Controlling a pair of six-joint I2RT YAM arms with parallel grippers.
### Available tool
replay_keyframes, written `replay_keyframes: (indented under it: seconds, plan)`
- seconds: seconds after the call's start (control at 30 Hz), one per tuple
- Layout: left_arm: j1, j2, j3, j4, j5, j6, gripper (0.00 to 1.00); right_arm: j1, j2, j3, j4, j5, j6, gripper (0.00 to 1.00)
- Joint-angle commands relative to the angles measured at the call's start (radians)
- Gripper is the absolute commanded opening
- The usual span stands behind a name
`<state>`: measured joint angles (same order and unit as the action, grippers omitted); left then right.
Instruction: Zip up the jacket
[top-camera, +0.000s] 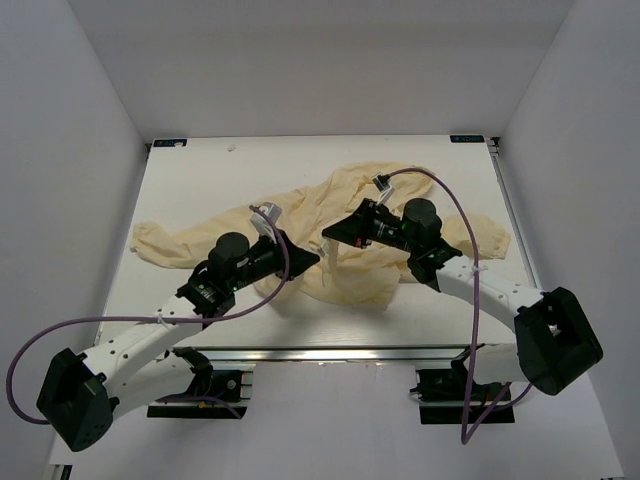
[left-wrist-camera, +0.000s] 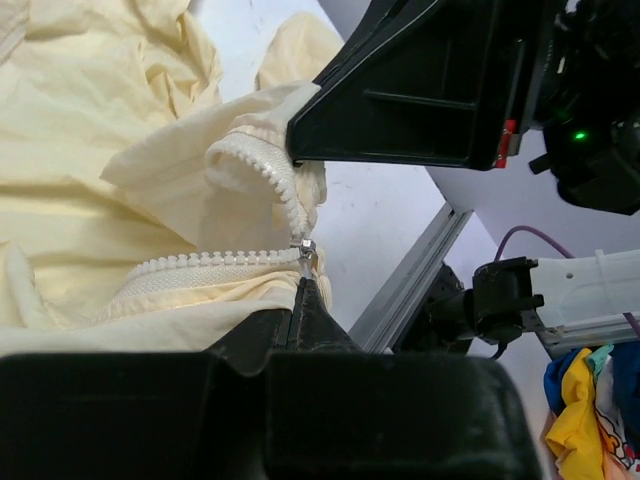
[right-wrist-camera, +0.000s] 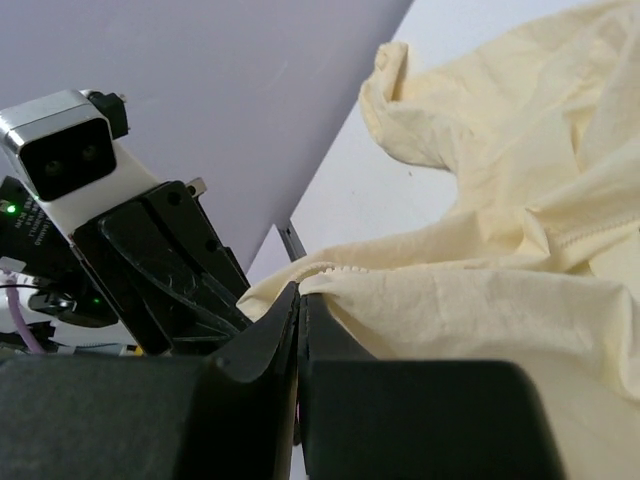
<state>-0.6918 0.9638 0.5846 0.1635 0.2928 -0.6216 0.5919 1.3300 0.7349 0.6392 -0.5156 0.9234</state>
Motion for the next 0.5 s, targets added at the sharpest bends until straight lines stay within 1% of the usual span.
replay_keyframes:
  seconds: [0.0, 0.07, 0.1, 0.17, 0.2, 0.27, 0.3, 0.33, 0.37, 0.4, 0.47]
  plan:
    - [-0.037, -0.02, -0.032, -0.219, 0.082, -0.006, 0.0, -0.038, -0.071, 0.084, 0.038, 0.186, -0.038, 0.0]
    - [-0.038, -0.027, -0.028, -0.202, 0.055, -0.033, 0.0, -0.038, -0.078, 0.084, -0.056, 0.152, -0.085, 0.0]
    - [-0.037, -0.028, -0.022, -0.196, 0.039, -0.065, 0.0, -0.038, -0.083, 0.089, -0.105, 0.143, -0.099, 0.07]
    - [-0.038, -0.019, 0.007, -0.223, -0.03, -0.113, 0.0, -0.038, -0.083, 0.09, -0.218, 0.105, -0.154, 0.13]
    - [-0.038, -0.013, 0.047, -0.263, -0.055, -0.165, 0.0, -0.04, -0.089, 0.087, -0.258, 0.094, -0.169, 0.2]
    - [-0.038, 0.019, 0.101, -0.323, -0.076, -0.219, 0.0, -0.037, -0.092, 0.069, -0.338, 0.023, -0.228, 0.3]
    - [-0.037, 0.033, 0.121, -0.349, -0.084, -0.233, 0.0, -0.037, -0.095, 0.067, -0.379, 0.013, -0.257, 0.35]
    - [-0.038, 0.047, 0.135, -0.366, -0.083, -0.237, 0.0, -0.037, -0.097, 0.067, -0.418, -0.009, -0.299, 0.37]
    - [-0.038, 0.065, 0.145, -0.384, -0.086, -0.239, 0.0, -0.037, -0.101, 0.081, -0.512, -0.004, -0.355, 0.4]
    - [-0.038, 0.072, 0.153, -0.392, -0.086, -0.254, 0.0, -0.034, -0.107, 0.089, -0.553, 0.0, -0.395, 0.47]
    - [-0.038, 0.069, 0.152, -0.38, -0.086, -0.262, 0.0, -0.014, -0.12, 0.118, -0.648, 0.018, -0.472, 0.53]
